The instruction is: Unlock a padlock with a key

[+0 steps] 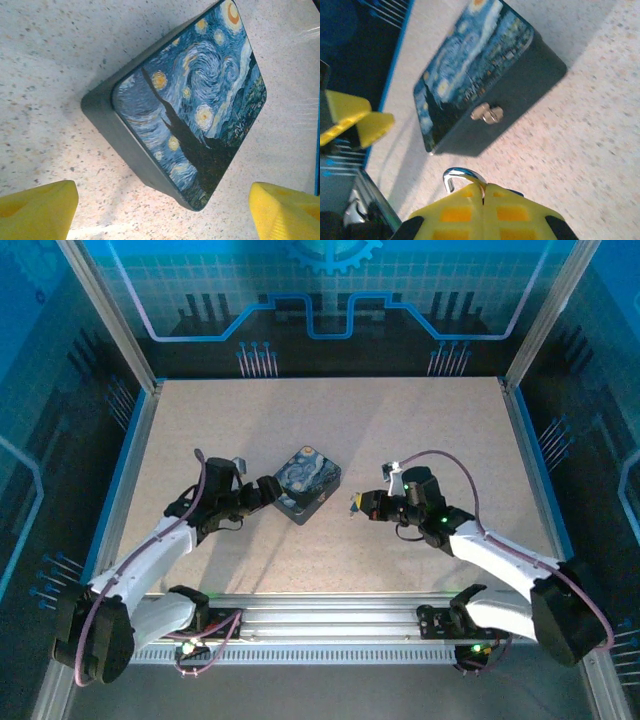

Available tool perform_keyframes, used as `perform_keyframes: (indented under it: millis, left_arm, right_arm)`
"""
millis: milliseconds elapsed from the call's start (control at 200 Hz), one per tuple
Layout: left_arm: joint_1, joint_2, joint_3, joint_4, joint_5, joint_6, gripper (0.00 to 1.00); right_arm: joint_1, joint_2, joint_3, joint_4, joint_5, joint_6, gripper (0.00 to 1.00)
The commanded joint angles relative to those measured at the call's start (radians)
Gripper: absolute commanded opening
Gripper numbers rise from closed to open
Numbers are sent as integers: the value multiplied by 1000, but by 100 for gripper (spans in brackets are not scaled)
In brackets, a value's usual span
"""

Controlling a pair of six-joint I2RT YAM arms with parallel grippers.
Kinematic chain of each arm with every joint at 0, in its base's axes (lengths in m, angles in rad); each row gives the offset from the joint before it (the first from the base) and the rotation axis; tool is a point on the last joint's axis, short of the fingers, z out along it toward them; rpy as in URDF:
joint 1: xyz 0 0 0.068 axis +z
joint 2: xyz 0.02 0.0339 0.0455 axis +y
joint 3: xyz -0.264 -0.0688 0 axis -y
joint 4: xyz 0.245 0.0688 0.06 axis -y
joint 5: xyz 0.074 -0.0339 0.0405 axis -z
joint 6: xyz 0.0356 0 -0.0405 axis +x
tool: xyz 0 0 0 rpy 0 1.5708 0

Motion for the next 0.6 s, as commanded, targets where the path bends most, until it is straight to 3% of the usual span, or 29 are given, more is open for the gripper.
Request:
perform_keyframes:
  millis: [0, 180, 595]
  left_arm:
    - [16, -39, 33, -76, -44, 66, 89]
    - [26, -51, 26, -84, -48, 81, 90]
    - [32, -35, 19, -79, -48, 83, 89]
  right_arm:
    - [-13, -46, 73, -366, 46, -125, 0]
    - [-13, -65, 83, -535, 100, -183, 0]
    - [-17, 28, 23, -553, 142, -208, 0]
